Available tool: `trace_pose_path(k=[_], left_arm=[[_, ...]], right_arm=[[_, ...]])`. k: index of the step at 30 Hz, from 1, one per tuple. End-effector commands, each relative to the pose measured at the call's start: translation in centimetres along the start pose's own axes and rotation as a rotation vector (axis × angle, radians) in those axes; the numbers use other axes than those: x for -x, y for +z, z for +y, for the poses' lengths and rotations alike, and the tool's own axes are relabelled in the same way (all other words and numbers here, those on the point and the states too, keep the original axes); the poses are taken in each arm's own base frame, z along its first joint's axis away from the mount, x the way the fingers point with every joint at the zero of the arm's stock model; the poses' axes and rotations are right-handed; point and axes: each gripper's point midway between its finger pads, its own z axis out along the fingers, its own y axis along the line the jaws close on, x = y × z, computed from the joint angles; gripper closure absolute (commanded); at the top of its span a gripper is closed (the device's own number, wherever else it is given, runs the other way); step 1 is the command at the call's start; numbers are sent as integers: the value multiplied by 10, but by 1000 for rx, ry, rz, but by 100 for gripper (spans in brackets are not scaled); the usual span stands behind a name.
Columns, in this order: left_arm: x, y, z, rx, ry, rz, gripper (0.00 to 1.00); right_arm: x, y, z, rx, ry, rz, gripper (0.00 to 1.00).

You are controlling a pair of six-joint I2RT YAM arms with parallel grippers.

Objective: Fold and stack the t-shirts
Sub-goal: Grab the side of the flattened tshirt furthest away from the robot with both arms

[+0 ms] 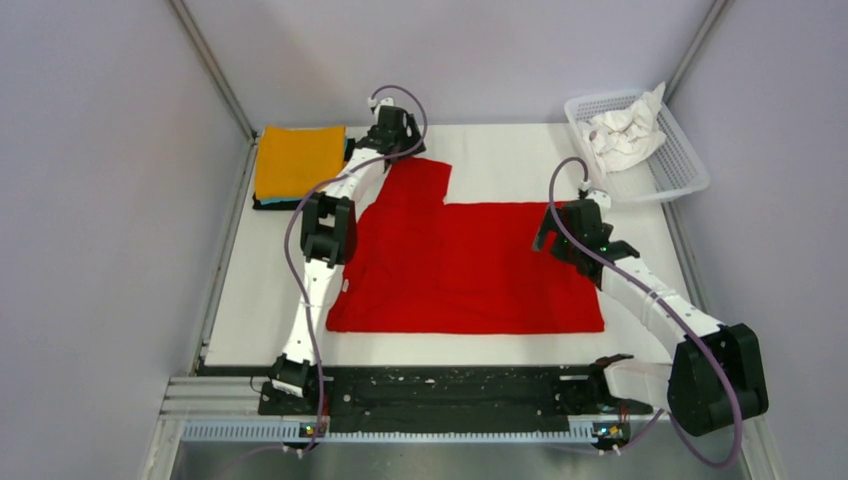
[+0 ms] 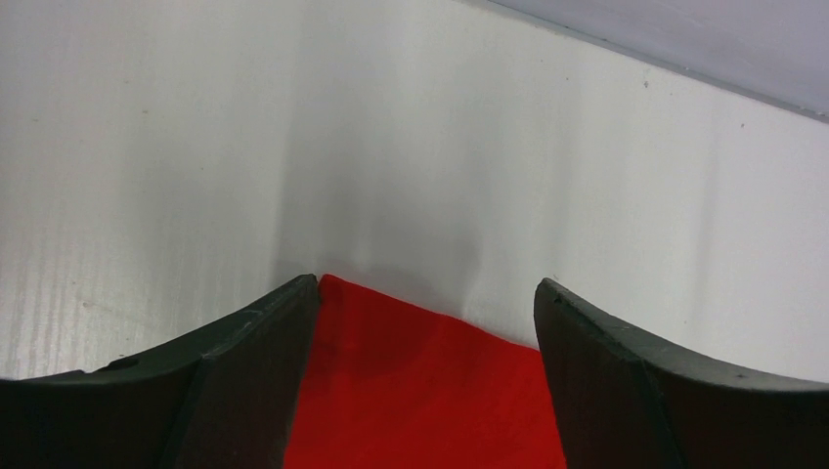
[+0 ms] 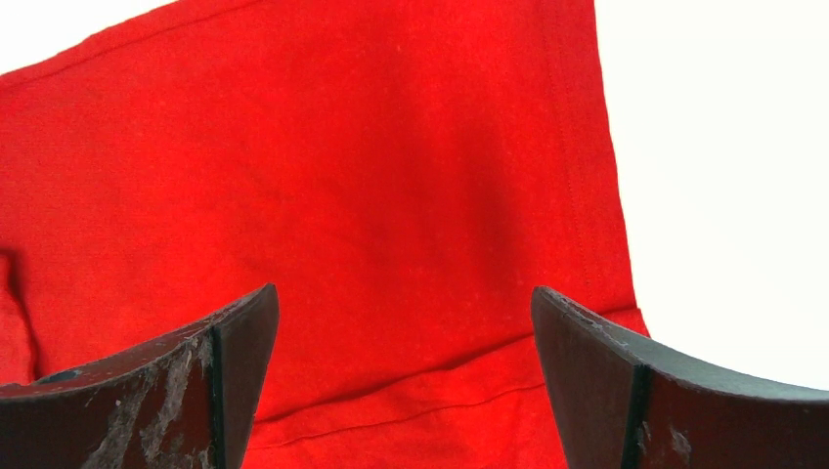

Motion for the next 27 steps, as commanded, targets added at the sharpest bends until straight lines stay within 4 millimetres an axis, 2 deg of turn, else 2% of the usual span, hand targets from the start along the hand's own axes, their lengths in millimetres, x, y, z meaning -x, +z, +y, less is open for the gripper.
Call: trace_pose_path(k=[1, 4, 10, 13, 14, 19, 21, 25, 27], left_arm=[[-22, -8, -13, -81, -54, 119, 18], [-36, -12, -18, -100, -48, 171, 23], [-64, -22, -13, -27, 3, 247, 39], [-70, -24, -4, 47, 64, 242, 48], [-70, -25, -1, 67, 73, 237, 55], [-54, -27, 7, 130, 90, 179, 80], [-46, -30, 5, 131, 102, 157, 98], [-24, -36, -5, 98, 131, 98, 100], [-8, -44, -11, 89, 143, 57, 100]], right_arm=[[18, -10, 7, 34, 29, -71, 1], [17, -11, 5, 34, 27, -74, 1], [16, -12, 3, 29, 16, -78, 1], [16, -11, 1, 21, 11, -80, 1], [16, -11, 1, 20, 11, -81, 1], [14, -7, -1, 4, 7, -71, 1], [16, -3, -2, -17, 2, -72, 1], [33, 8, -11, -106, 26, -56, 1], [48, 19, -13, -141, 46, -47, 1]])
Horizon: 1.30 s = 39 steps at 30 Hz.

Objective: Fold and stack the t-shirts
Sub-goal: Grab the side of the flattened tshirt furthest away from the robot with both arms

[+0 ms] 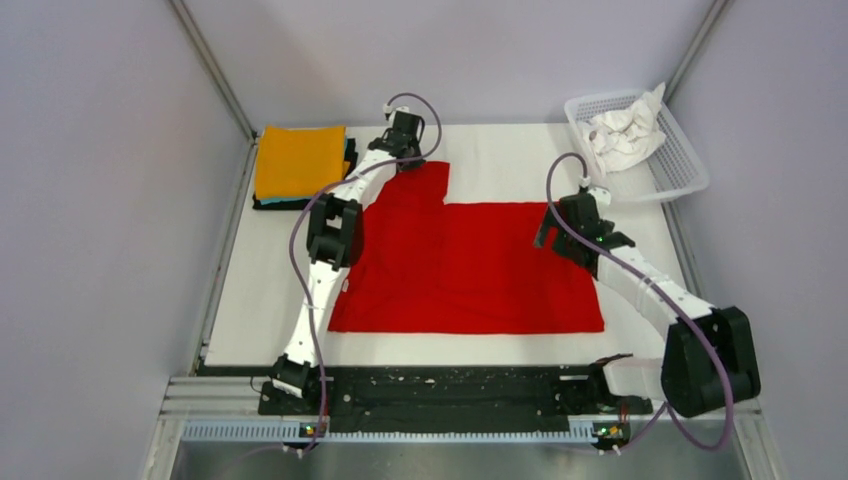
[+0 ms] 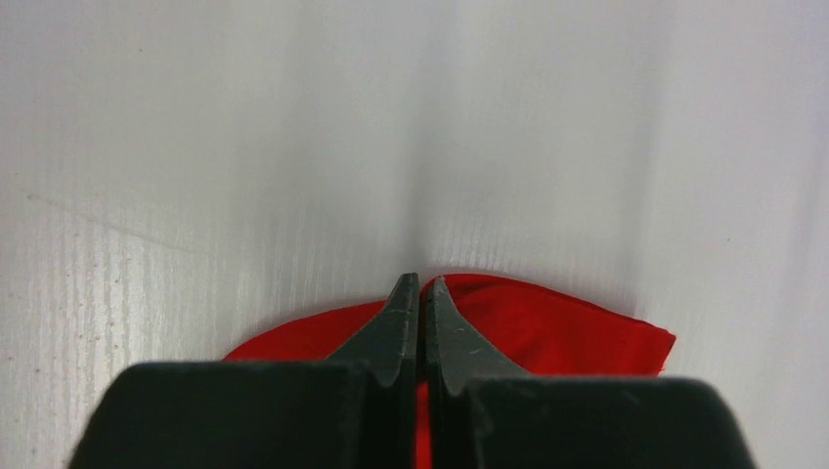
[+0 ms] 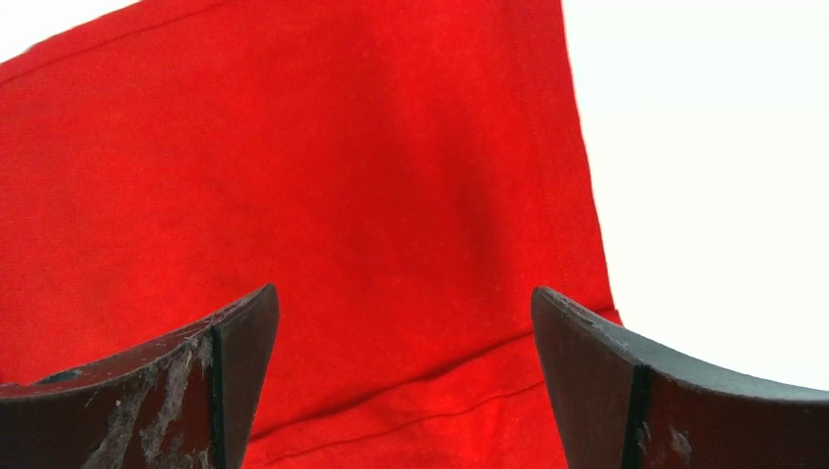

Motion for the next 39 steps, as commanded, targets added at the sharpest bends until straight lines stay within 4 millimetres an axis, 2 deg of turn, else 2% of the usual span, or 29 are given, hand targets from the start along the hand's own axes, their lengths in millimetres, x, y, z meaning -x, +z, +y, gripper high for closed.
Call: trace_pose_path(k=[1, 5, 11, 13, 20, 27, 30, 34, 39], left_arm=[[29, -32, 2, 23, 62, -48, 100], [42, -41, 1, 14, 86, -91, 100], [38, -43, -5, -38, 121, -81, 100], [38, -44, -9, -64, 132, -81, 100], [44, -54, -23, -143, 172, -91, 100], [49, -69, -28, -177, 204, -108, 100], [48, -74, -31, -205, 216, -108, 100], [47, -80, -28, -202, 222, -107, 100], [44, -85, -27, -207, 225, -102, 100]], right_arm=[[51, 18, -1, -86, 56, -52, 1], [79, 50, 3, -166, 61, -64, 1], [94, 104, -4, -344, 13, -38, 5], [105, 115, 0, -361, 10, -55, 6], [122, 140, -2, -445, 20, -107, 7], [102, 159, -9, -484, -13, -58, 10], [99, 163, -8, -483, -32, -35, 12], [86, 162, -12, -484, -57, 17, 15], [74, 154, -19, -499, -51, 44, 27]])
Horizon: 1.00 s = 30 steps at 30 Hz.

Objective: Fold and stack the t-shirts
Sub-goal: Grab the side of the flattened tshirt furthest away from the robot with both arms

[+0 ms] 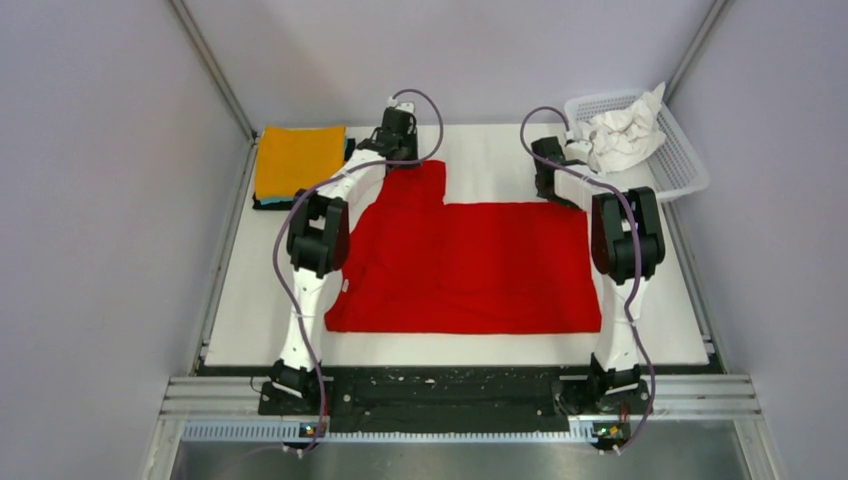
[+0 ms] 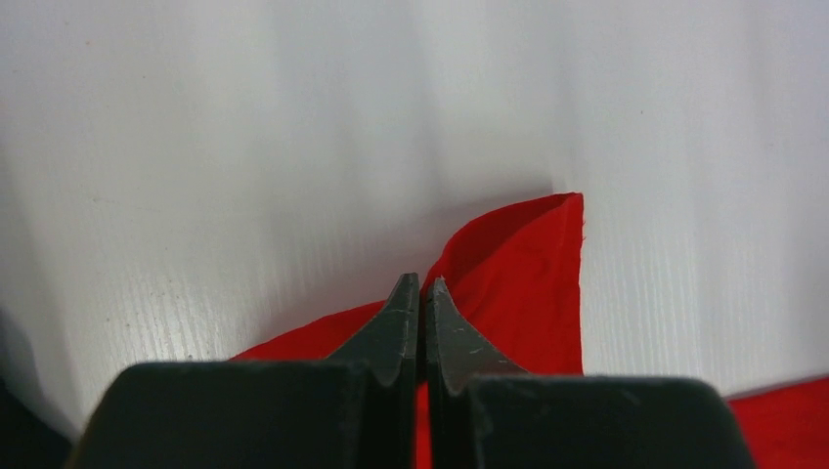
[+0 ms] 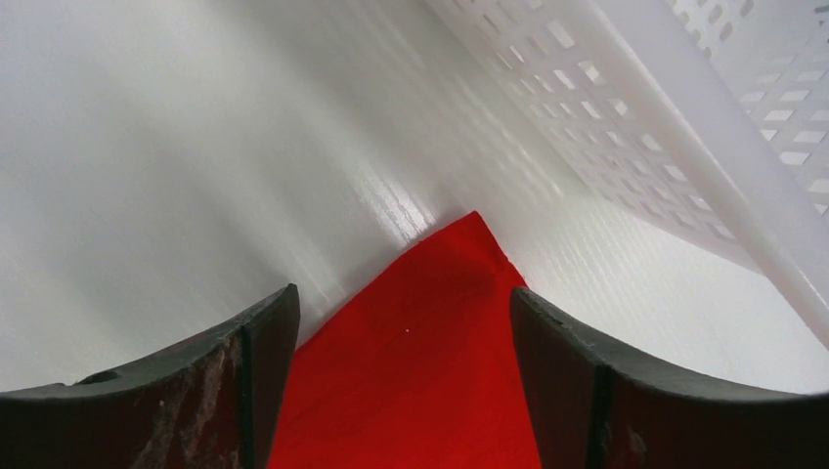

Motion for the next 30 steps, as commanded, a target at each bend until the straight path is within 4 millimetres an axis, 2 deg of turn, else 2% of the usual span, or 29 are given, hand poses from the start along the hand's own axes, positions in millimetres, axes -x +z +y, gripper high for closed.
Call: trace_pose_path(k=[1, 5, 8, 12, 16, 19, 22, 30], left_arm=[[38, -29, -13, -50, 16, -96, 100], [37, -34, -13, -56, 19, -95, 100], [32, -39, -16, -80, 22, -87, 100], [26, -44, -17, -93, 9, -90, 100], [22, -46, -18, -100, -2, -82, 100], [20, -47, -17, -97, -2, -80, 100], [20, -49, -17, -100, -1, -90, 100], [26, -61, -19, -114, 16, -118, 100]], right_arm=[[-16, -3, -17, -32, -24, 52, 29], [-17, -7, -23, -43, -3, 40, 48], [-16, -6, -23, -39, 8, 37, 53], [-15, -6, -23, -34, 13, 35, 68], [-15, -7, -20, -14, 28, 42, 77], [-17, -8, -19, -7, 37, 45, 91], [-15, -10, -19, 1, 47, 38, 99], [-4, -23, -17, 70, 108, 0, 100]])
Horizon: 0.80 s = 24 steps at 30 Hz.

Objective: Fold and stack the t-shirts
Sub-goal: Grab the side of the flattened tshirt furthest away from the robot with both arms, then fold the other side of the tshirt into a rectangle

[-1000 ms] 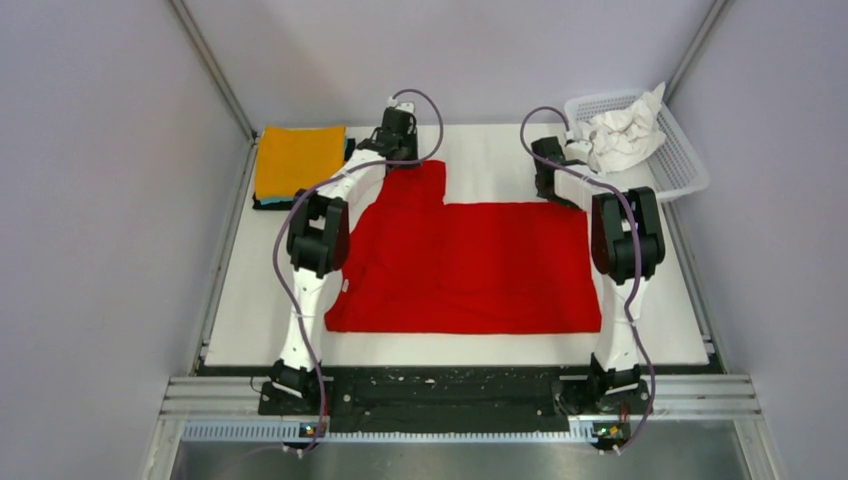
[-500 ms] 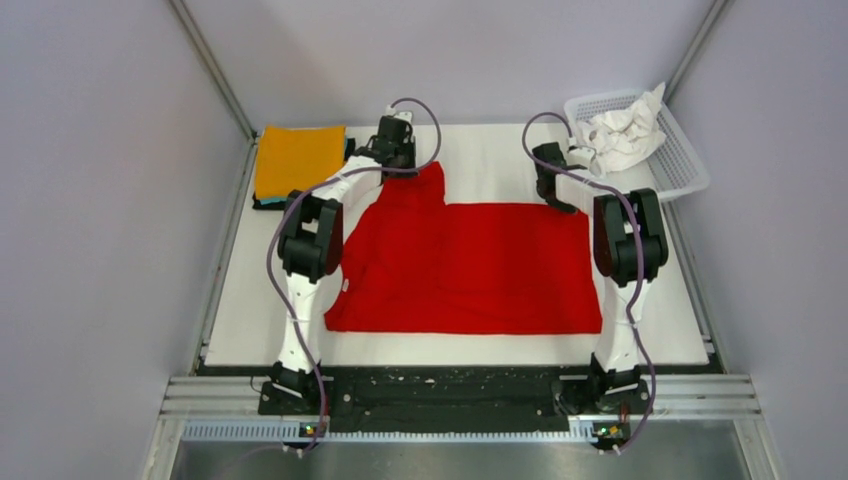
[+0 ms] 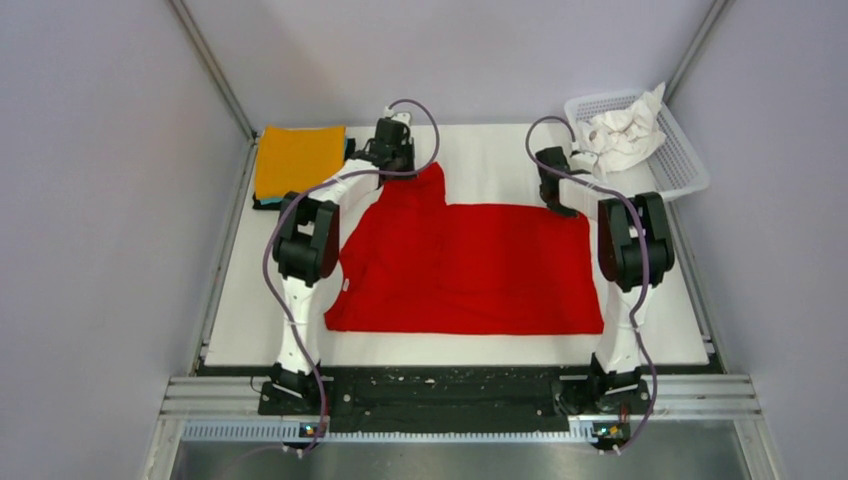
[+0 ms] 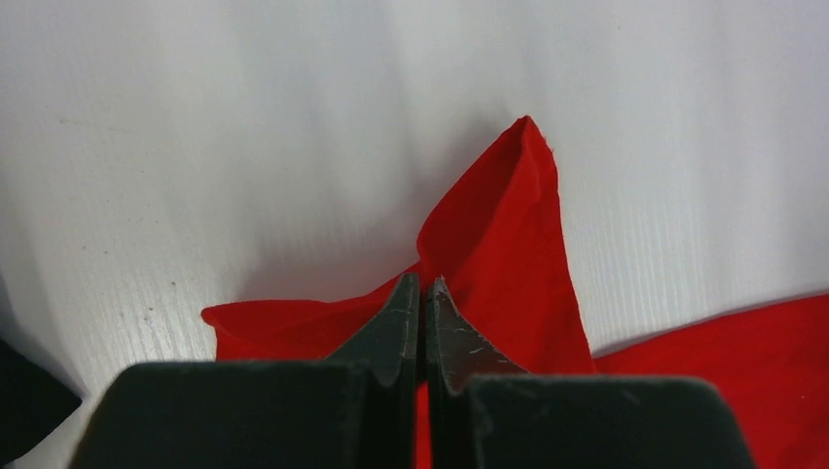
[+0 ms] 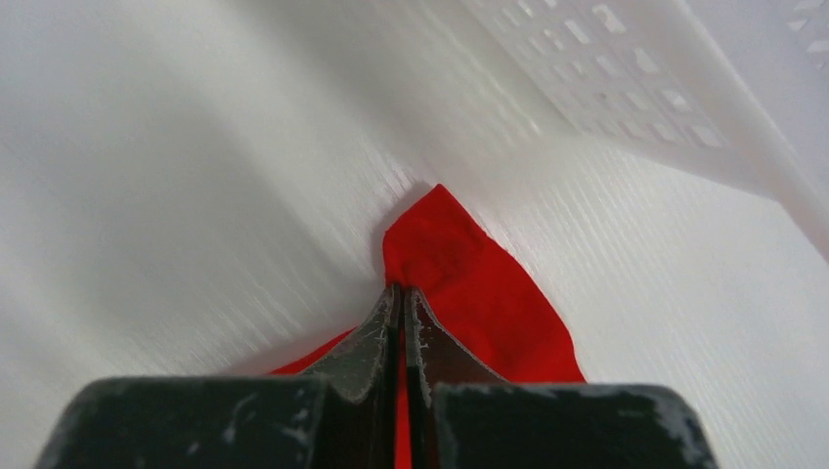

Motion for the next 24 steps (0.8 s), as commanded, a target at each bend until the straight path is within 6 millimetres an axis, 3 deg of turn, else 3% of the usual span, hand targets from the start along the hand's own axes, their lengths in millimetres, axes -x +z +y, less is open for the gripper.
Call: trace_pose_path(k=[1, 8, 24], left_arm=[[49, -36, -18, -57, 23, -137, 100], [50, -52, -26, -105, 46, -159, 100], [19, -89, -32, -139, 71, -112, 100]], right_arm=[[19, -20, -1, 76, 71, -47, 100], [39, -48, 2, 220, 107, -143, 100], [18, -78, 1, 325, 45, -117, 100]])
